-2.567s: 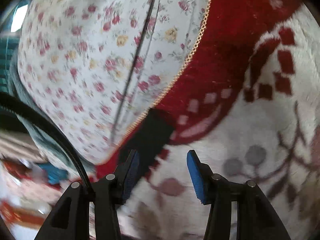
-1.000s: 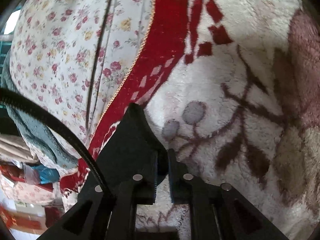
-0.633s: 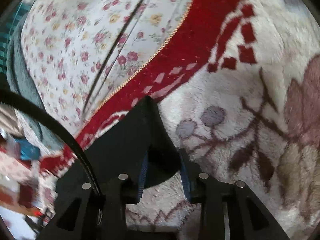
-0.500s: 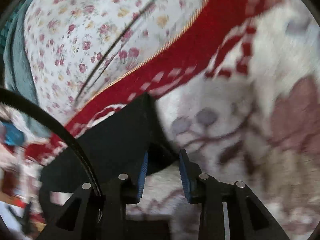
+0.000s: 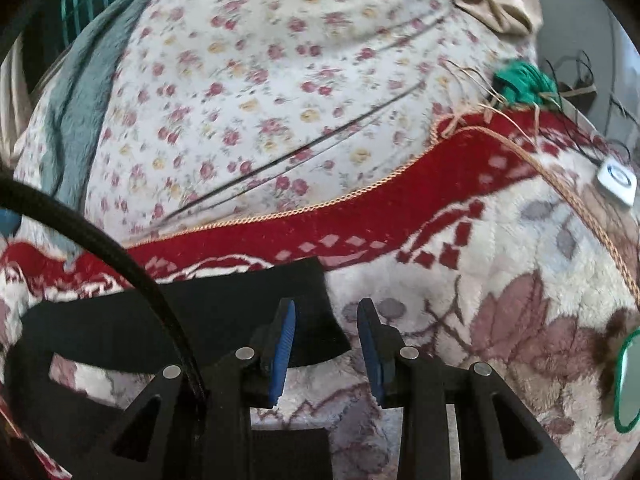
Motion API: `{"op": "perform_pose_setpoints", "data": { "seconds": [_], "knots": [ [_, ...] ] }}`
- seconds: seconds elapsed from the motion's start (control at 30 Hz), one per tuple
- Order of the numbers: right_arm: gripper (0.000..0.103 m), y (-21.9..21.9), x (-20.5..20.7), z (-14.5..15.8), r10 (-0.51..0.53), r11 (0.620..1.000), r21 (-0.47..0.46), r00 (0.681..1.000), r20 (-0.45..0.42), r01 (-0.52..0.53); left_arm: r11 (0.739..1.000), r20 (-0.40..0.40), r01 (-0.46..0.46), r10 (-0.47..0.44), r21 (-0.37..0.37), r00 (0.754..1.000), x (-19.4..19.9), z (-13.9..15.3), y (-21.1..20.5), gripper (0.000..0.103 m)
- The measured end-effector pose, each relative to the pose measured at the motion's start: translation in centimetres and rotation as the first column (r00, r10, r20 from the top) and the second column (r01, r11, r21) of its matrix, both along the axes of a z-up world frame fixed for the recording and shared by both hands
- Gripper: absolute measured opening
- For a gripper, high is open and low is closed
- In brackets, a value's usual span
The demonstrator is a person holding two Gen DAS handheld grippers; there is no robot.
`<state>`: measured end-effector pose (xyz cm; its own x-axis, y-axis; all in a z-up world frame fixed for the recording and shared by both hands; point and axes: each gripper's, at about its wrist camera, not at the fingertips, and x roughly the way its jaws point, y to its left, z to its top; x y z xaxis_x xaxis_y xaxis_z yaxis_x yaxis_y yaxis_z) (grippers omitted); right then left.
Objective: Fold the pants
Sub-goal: 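Release the right tool and smooth the folded pants with both tools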
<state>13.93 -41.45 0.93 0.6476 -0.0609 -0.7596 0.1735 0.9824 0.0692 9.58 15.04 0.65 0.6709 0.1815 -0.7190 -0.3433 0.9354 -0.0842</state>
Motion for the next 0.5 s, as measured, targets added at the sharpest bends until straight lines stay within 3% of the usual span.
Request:
{"op": "perform_pose_setpoints", "data": {
  "seconds": [0.37,0.5],
  "knots": [
    [0.030,-0.01,0.37,-0.73,0.006,1.000,0.003,1.000,-0.029,-0.005,1.000,-0.005,0.001,-0.001,0.015,1.000,0.03,-0.08,-0.20,0.055],
    [0.030,0.20,0.31,-0.57,0.018,1.000,0.004,1.000,-0.020,-0.018,1.000,-0.003,0.013,-0.013,-0.021,1.000,0.19,-0.04,0.35,0.055]
  ]
}}
